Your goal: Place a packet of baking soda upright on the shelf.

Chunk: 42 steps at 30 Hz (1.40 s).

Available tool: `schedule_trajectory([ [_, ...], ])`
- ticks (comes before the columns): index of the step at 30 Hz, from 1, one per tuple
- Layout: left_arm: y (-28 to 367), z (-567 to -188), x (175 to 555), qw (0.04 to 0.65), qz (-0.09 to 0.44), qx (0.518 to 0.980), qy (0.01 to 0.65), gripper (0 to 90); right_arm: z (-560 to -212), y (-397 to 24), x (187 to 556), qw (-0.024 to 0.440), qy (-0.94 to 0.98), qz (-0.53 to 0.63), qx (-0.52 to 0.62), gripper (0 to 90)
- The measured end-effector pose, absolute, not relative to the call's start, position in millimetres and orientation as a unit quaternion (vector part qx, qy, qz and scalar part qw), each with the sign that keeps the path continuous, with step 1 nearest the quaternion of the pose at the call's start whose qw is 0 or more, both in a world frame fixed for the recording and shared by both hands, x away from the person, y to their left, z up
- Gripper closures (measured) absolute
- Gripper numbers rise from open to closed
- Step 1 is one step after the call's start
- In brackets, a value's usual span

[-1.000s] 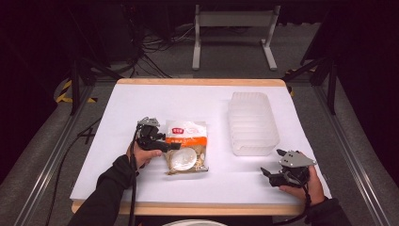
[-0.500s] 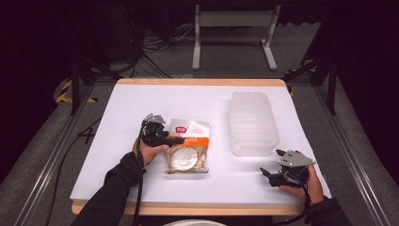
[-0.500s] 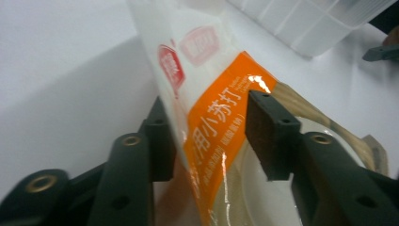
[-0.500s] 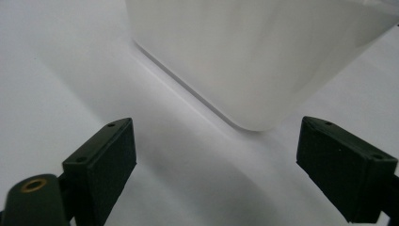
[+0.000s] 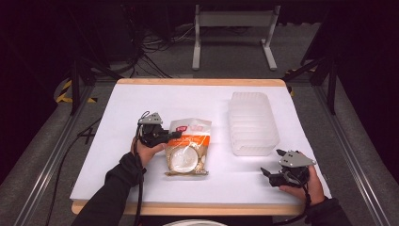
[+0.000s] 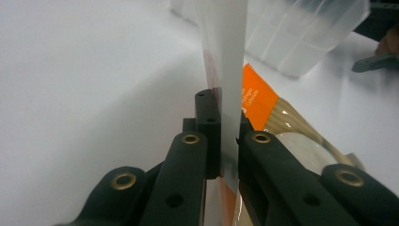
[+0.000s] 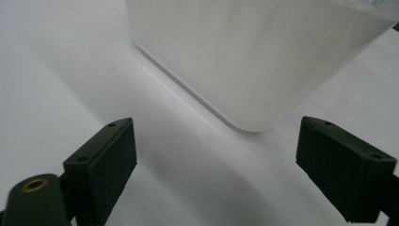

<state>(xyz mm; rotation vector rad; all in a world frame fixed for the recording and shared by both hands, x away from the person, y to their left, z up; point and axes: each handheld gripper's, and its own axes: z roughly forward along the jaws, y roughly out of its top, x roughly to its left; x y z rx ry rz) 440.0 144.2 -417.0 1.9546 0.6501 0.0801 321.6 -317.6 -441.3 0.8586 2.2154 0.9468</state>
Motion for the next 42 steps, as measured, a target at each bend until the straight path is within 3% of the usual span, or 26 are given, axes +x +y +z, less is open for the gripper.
schedule_trajectory([
  [11, 158.3, -400.9, 408.3, 0.524, 0.054, 0.815, 0.241, 89.6, -441.0, -317.3, 321.3, 0.289, 0.831, 0.353, 0.32, 13.2],
  [42, 136.3, -359.5, 354.7, 0.565, 0.087, 0.801, 0.177, 89.8, -440.4, -316.5, 321.7, 0.29, 0.83, 0.354, 0.319, 13.1],
])
